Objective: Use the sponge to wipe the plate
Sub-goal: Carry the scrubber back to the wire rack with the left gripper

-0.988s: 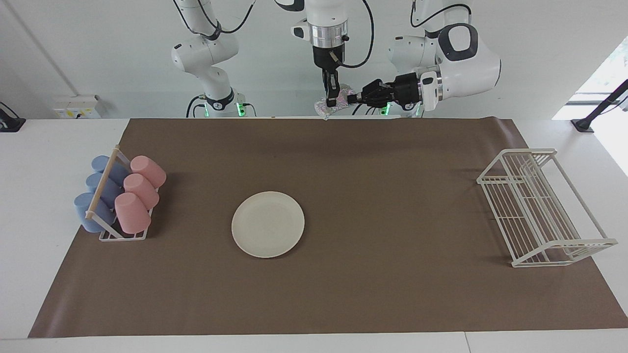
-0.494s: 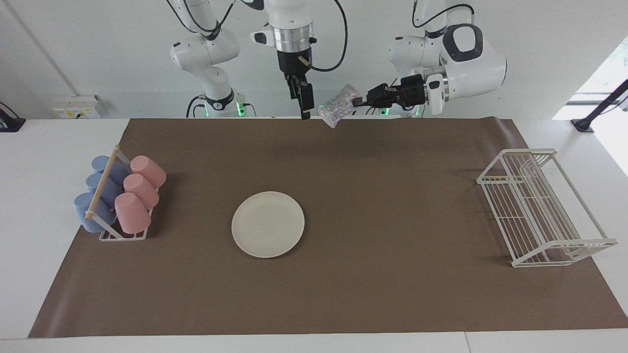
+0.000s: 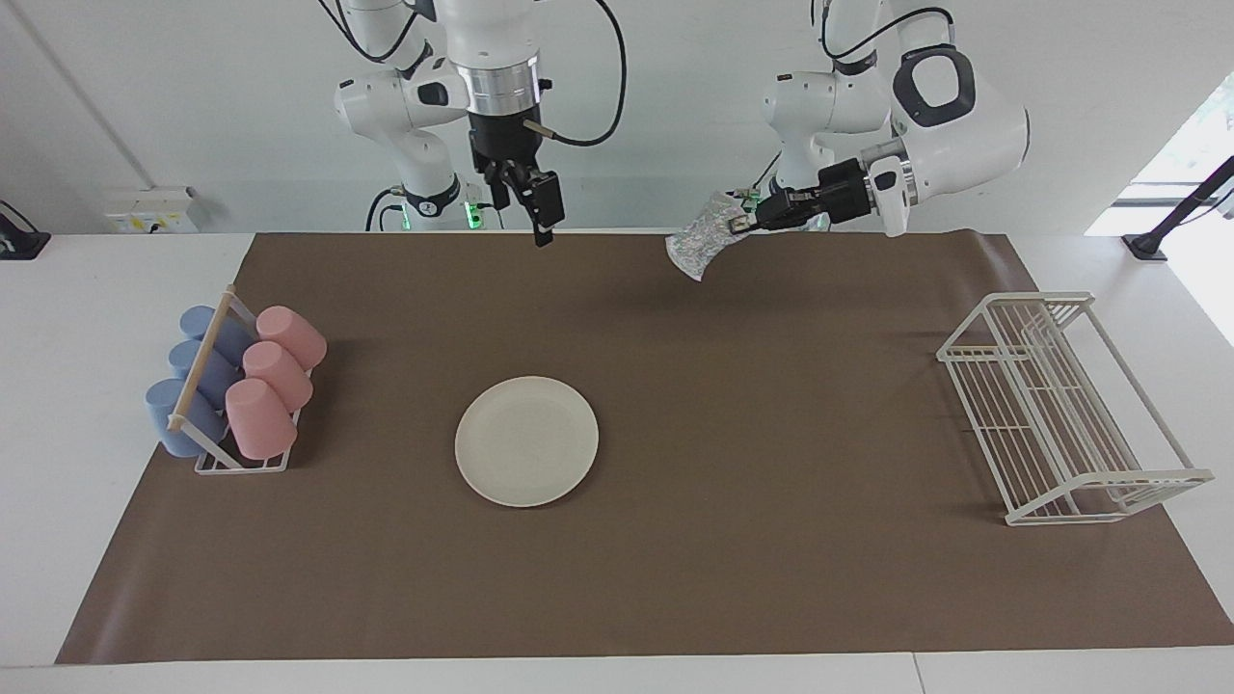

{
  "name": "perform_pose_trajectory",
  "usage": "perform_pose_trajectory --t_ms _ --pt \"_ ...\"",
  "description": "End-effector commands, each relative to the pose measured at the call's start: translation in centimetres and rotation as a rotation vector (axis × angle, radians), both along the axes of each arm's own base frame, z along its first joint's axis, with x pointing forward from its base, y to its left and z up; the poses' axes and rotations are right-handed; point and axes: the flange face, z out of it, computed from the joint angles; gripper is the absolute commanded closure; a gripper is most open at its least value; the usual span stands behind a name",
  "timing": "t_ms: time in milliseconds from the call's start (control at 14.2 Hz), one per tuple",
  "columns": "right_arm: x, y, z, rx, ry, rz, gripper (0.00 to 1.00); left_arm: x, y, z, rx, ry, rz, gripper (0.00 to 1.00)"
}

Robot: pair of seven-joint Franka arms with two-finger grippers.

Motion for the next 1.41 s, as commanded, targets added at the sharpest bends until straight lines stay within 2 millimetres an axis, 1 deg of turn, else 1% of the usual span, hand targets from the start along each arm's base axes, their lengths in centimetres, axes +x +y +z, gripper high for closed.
perform_pose_trajectory --t_ms 0,71,212,353,423,494,564,706,776,847,917,988,1058,1129,1270,1340 --pt "0.0 -3.3 0.4 -0.013 0.041 0.196 0.00 1.8 2.1 0.6 0.151 -0.028 -0.007 1.00" --pt "0.0 -4.7 0.4 -0.016 0.056 0.260 0.00 2.9 2.7 1.1 0.223 -0.041 -0.027 1.00" --pt "0.7 -8.0 0.1 -0.012 0.061 0.395 0.00 4.0 3.6 1.7 0.357 -0.047 -0.052 1.00" --pt "1.0 -8.7 0.2 -0.011 0.055 0.491 0.00 5.0 4.5 2.3 0.497 -0.064 -0.085 1.00" --pt "1.1 -9.4 0.2 -0.009 0.058 0.510 0.00 5.4 4.8 2.8 0.569 -0.059 -0.113 1.00" --pt "1.3 -11.3 0.1 -0.006 0.059 0.520 0.00 6.0 4.9 3.3 0.633 -0.043 -0.139 1.00" --pt "1.4 -12.1 0.1 -0.004 0.060 0.540 0.00 6.5 5.3 3.9 0.691 -0.031 -0.163 1.00" --pt "1.4 -13.1 0.0 0.000 0.065 0.548 0.00 7.6 5.8 5.0 0.808 -0.008 -0.211 1.00" --pt "1.4 -13.3 0.0 0.000 0.065 0.547 0.00 8.0 5.6 5.0 0.858 0.005 -0.238 1.00" --pt "1.5 -13.8 0.0 0.000 0.058 0.538 0.00 8.2 4.5 5.2 0.940 0.003 -0.287 1.00" --pt "1.4 -14.3 0.0 -0.009 0.062 0.523 0.00 8.4 4.2 4.8 1.013 0.018 -0.325 1.00" --pt "1.3 -14.7 -0.2 -0.006 0.069 0.509 0.00 8.5 4.2 5.0 1.072 0.027 -0.346 1.00" --pt "1.3 -15.2 -0.3 -0.006 0.066 0.509 0.00 8.9 3.9 4.6 1.149 0.056 -0.381 1.00" --pt "1.4 -15.7 -0.1 -0.005 0.059 0.522 0.00 9.6 2.9 4.6 1.224 0.081 -0.419 1.00" --pt "1.4 -16.0 -0.1 -0.001 0.064 0.542 0.00 10.4 1.7 3.9 1.363 0.123 -0.477 1.00" --pt "1.4 -16.3 -0.1 0.003 0.062 0.536 0.00 10.5 1.6 3.9 1.446 0.123 -0.502 1.00"
